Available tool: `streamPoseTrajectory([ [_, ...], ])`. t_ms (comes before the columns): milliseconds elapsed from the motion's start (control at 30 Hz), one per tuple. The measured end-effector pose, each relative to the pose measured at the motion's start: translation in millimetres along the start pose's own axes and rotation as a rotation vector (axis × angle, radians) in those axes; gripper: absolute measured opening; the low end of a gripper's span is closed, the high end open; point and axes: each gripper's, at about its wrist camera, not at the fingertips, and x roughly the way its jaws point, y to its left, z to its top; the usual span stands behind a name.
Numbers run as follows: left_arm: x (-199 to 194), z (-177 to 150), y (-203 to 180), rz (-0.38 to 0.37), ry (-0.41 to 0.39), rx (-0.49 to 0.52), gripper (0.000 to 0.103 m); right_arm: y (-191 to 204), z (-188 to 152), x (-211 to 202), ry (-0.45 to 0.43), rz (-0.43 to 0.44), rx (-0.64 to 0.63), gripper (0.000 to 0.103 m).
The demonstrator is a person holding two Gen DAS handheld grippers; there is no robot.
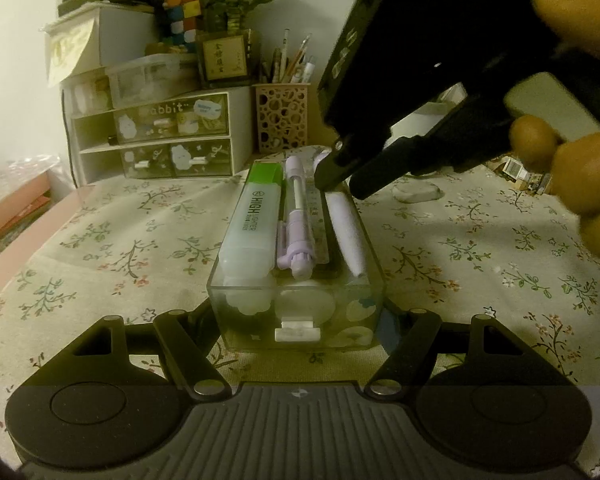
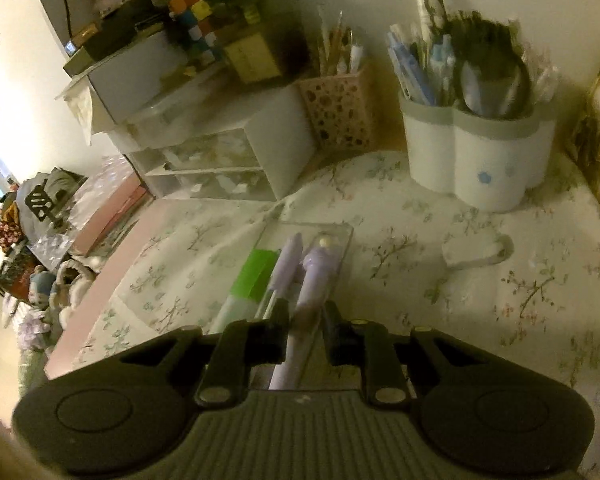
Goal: Organize stationery
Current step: 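Lower the pink pen into the clear box and open the right gripper, then grasp the white eraser on the cloth with the right gripper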
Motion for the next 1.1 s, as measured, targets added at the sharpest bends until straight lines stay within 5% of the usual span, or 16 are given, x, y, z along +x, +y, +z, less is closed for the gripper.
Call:
streamPoseTrajectory([
  [167, 0, 0, 0, 0.001, 0.000, 0.000, 0.073, -34, -4, -20, -0.079, 0.051, 0.116, 0.024],
  [267, 0, 0, 0, 0.000, -0.001, 0.000, 0.073, -63, -6, -20, -0.127, -0.066, 0.149, 0.028],
  [367, 0, 0, 0, 0.000, -0.001, 0.001, 0.073, -79, -8, -10, -0.132, -0.184, 0.085, 0.029],
  [533, 1, 0, 1, 0.000, -0.001, 0.002, 0.073, -72, -5, 7, -0.123, -0.195, -0.105, 0.044],
  [667, 0, 0, 0, 0.001, -0.001, 0.002, 0.073, -83, 10, 22, -0.121, -0.212, -0.123, 0.055],
  [833, 0, 0, 0, 0.001, -0.002, 0.005, 0.073, -96, 18, 45, -0.111, -0.211, -0.166, 0.056],
  [1100, 0, 0, 0, 0.001, -0.002, 0.005, 0.073, -79, -9, 13, -0.067, 0.053, -0.223, 0.056],
])
